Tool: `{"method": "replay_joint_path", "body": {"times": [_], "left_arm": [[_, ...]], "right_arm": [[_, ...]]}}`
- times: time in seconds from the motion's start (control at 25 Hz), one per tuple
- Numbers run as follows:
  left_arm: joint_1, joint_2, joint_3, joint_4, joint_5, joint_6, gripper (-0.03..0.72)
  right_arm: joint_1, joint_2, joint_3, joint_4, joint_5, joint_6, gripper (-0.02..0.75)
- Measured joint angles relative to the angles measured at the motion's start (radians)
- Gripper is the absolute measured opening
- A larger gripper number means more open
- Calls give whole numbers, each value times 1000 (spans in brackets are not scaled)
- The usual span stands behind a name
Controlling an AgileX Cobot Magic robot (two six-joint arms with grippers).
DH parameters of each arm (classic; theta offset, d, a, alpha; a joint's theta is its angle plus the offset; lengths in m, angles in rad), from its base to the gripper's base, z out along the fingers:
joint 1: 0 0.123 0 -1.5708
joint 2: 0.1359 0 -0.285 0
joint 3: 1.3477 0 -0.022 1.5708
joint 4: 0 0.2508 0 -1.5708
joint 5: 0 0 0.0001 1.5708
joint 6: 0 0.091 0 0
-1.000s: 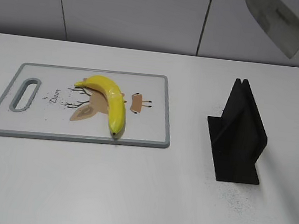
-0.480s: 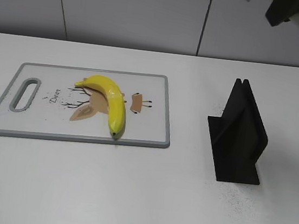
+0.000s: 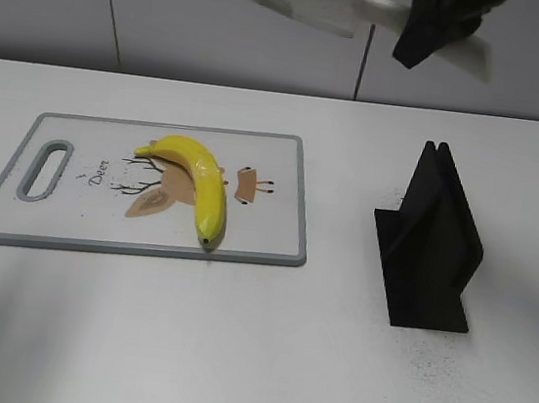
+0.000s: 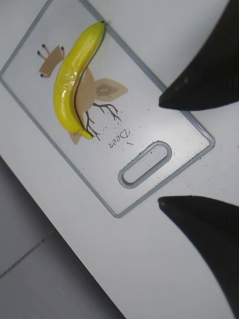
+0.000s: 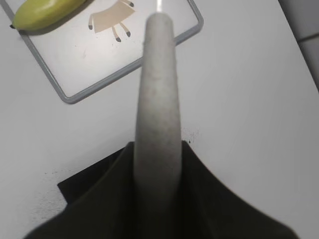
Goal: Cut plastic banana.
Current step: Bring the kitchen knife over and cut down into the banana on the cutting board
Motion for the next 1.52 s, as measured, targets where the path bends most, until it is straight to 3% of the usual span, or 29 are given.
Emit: {"method": "replay_joint_path", "body": {"times": [0.28, 0.56, 0.8, 1.12, 1.28, 1.48, 1.52], "left_arm": [[-51, 295, -297, -53, 157, 225, 534], [-160, 522, -503, -56, 183, 302, 534], [-226, 653, -542, -56, 191, 336, 534], [-231, 738, -542, -59, 162, 362, 518], [-231, 742, -542, -62, 149, 362, 401], [-231, 743, -543, -63, 142, 365, 65], [-231, 743, -543, -62, 146, 373, 37]], "right_arm": [[0, 152, -147, 41, 0, -259, 186], [18, 254, -229, 93, -2, -436, 186], [29, 314, -271, 141, -2, -513, 186], [31, 317, -287, 184, -2, -561, 186], [31, 317, -287, 193, -2, -574, 186], [31, 317, -287, 193, -2, -576, 186], [31, 317, -287, 193, -5, -576, 186]]}}
